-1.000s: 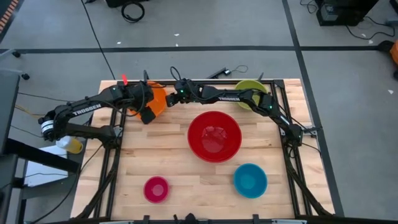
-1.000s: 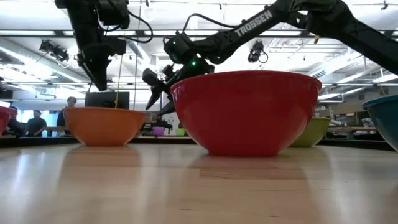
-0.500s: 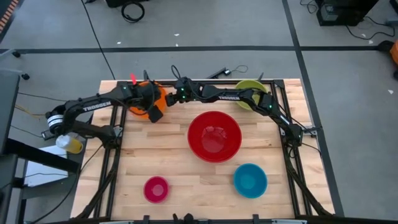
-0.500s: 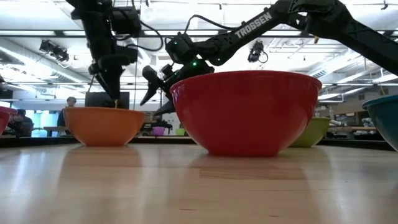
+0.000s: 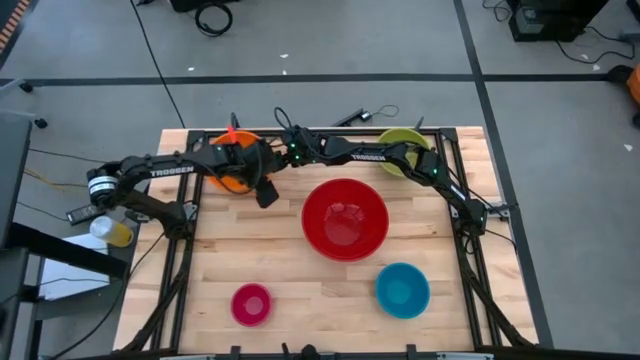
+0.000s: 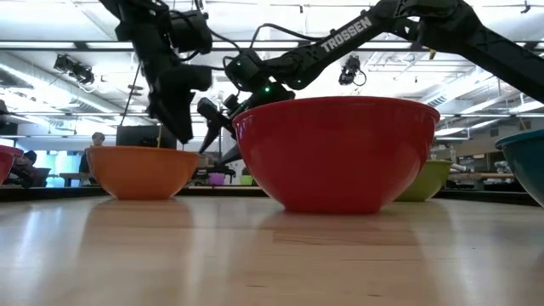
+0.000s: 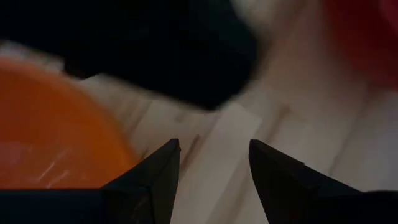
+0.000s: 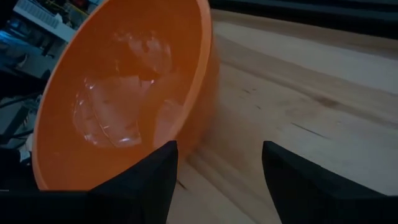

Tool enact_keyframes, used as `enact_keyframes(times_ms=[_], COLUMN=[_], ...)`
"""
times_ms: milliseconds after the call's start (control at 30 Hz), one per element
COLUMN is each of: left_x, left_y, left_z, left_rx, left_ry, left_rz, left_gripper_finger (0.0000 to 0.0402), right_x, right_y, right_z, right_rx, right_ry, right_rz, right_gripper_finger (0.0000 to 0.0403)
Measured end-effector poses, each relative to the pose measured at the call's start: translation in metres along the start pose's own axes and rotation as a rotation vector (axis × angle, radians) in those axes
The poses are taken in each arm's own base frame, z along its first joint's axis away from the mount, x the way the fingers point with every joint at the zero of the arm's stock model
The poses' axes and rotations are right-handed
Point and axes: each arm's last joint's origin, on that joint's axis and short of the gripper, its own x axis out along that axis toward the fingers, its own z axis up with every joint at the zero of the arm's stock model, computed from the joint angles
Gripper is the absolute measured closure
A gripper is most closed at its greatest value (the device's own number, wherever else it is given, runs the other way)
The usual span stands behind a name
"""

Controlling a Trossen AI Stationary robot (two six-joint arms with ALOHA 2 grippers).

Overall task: Nest bowls inside each other
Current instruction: Stack the orange bowl into the red bowl

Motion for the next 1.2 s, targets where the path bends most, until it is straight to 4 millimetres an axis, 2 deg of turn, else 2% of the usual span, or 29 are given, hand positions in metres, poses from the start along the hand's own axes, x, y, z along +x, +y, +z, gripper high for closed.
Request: enact_keyframes(times_ms=[167,267,467,633,767,933,1067,1200], left_x=[-0.003,-0.016,-0.057,-0.074,-0.070,-0.051,-0.032,-0.019], left_y=[-0.013,-0.015,-0.003,0.009,0.015,0.015,0.011,0.008], left_z=[0.000,-0.005,-0.019,-0.026,-0.026,-0.020,-0.017,-0.015], left_rx=[0.020,-0.049,-0.132,-0.177,-0.191,-0.188,-0.144,-0.124], left_ry=[-0.014,-0.022,-0.137,-0.183,-0.148,-0.074,0.014,0.076], left_rz=[-0.120,-0.111,0.012,0.081,0.124,0.140,0.076,0.036], left_gripper_finger=[0.0208,0.0208,0.0208,0.0208,0.0208,0.0208,0.0208,0.0208], right_x=[0.000,0.000,0.000,-0.001,0.002,0.013,0.018,0.017], right_y=[-0.001,0.000,0.009,0.014,0.013,0.013,0.011,0.014], right_z=[0.000,-0.001,-0.004,-0.001,-0.008,-0.023,-0.034,-0.033], right_rx=[0.001,0.002,0.036,0.044,0.037,0.065,0.086,0.085], right_ry=[0.003,0.007,-0.061,-0.095,-0.064,0.006,0.041,0.007], right_rz=[-0.005,-0.005,0.000,0.049,0.013,0.038,0.016,0.009], right_gripper_finger=[0.0166,0.0166,0.0167,0.0167,0.0171,0.0186,0.0194,0.0195])
